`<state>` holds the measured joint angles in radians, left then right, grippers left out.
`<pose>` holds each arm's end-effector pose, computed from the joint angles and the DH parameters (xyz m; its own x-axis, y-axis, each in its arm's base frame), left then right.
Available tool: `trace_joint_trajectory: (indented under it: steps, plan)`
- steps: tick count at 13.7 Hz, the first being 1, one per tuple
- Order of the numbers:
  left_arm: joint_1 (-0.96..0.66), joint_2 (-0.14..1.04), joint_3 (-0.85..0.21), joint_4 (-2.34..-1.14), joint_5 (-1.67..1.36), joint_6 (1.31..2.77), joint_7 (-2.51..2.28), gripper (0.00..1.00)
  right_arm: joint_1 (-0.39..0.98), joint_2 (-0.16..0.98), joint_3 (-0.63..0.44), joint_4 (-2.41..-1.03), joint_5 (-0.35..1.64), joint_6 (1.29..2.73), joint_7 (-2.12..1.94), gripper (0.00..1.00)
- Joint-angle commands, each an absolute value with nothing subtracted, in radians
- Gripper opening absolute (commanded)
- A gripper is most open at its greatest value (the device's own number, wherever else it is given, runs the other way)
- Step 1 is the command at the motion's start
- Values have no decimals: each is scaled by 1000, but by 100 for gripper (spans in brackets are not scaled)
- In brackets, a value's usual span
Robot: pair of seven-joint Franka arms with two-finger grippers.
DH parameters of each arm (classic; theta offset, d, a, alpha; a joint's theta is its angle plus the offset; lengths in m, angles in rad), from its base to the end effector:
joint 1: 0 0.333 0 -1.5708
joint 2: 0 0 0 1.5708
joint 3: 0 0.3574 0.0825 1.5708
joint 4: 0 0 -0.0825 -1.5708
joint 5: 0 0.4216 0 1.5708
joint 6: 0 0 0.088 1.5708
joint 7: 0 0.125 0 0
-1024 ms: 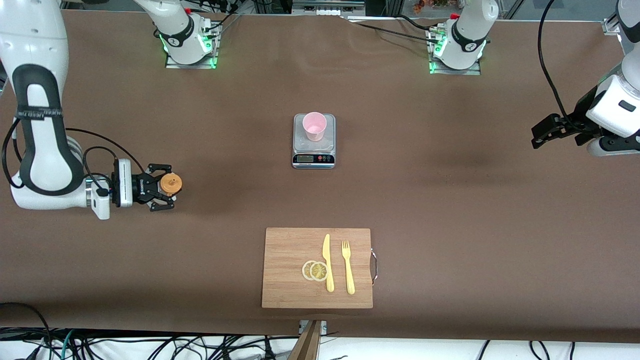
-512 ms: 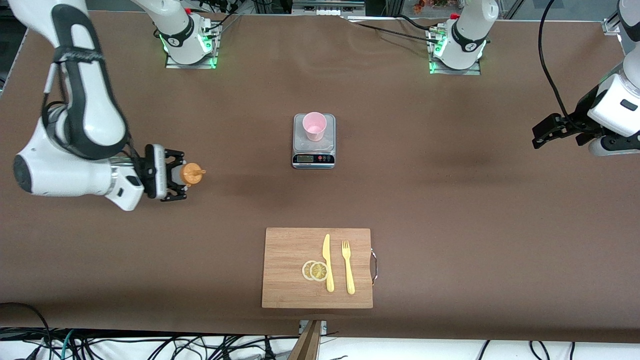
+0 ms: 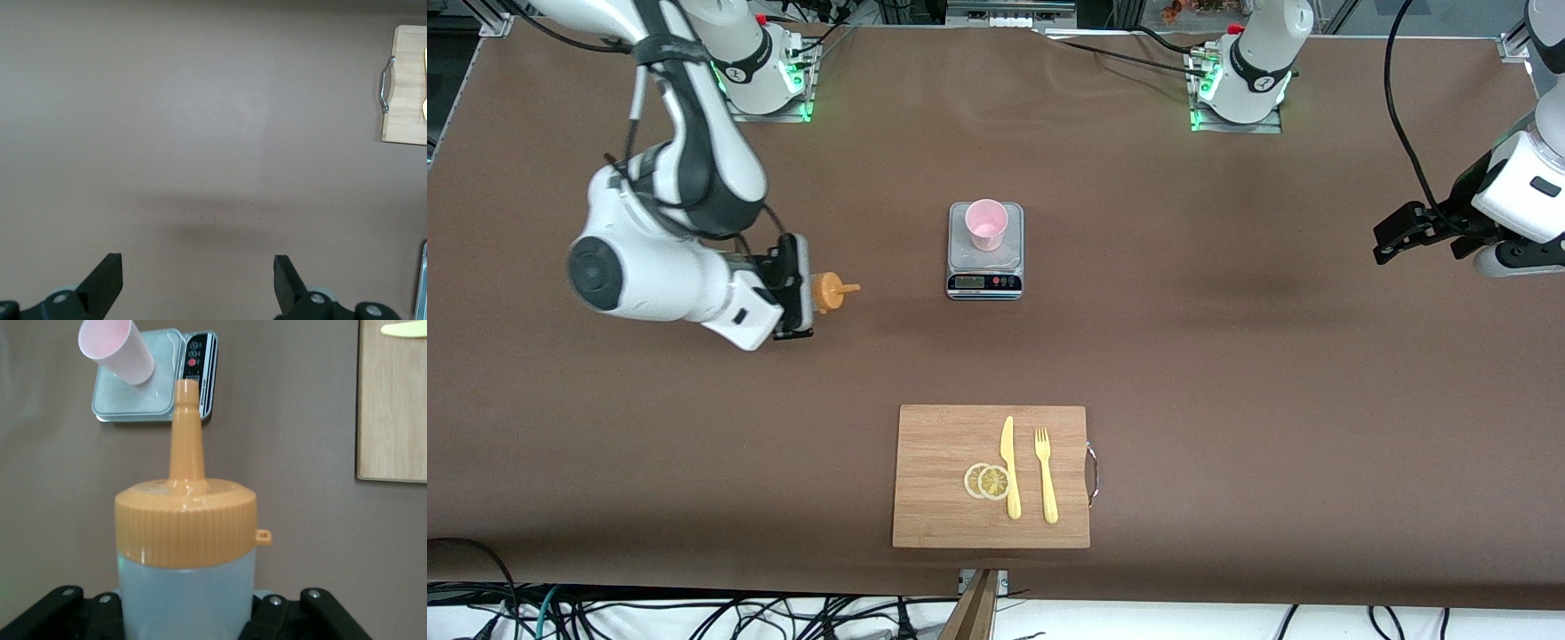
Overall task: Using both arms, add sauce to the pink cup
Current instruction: 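Lift the sauce bottle with the right gripper toward the pink cup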
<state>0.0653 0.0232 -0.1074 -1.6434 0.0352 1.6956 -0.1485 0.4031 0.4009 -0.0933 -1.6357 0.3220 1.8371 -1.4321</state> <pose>0.6095 -0.0210 0.6079 0.9942 0.1019 0.0336 0.1028 -0.9943 -0.0279 0.6481 0.2470 0.3787 -0.0307 0.9756 0.2175 0.9677 0.0835 -0.2379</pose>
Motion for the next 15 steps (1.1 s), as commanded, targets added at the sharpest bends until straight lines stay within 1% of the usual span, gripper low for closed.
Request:
trace_joint_trajectory:
  steps: [1, 5, 10, 15]
  plan:
    - [67, 38, -107, -1609, 15, 1672, -150, 100, 507, 365, -98, -1660, 221, 1867, -1294, 0]
    - [67, 38, -107, -1609, 15, 1672, -150, 100, 610, 382, -98, -1661, 134, 1908, -1235, 0]
    - [67, 38, -107, -1605, 17, 1672, -150, 100, 715, 400, -100, -1661, 46, 1910, -1175, 0]
    - [67, 38, -107, -1605, 15, 1672, -150, 100, 788, 419, -100, -1670, -29, 1901, -1125, 0]
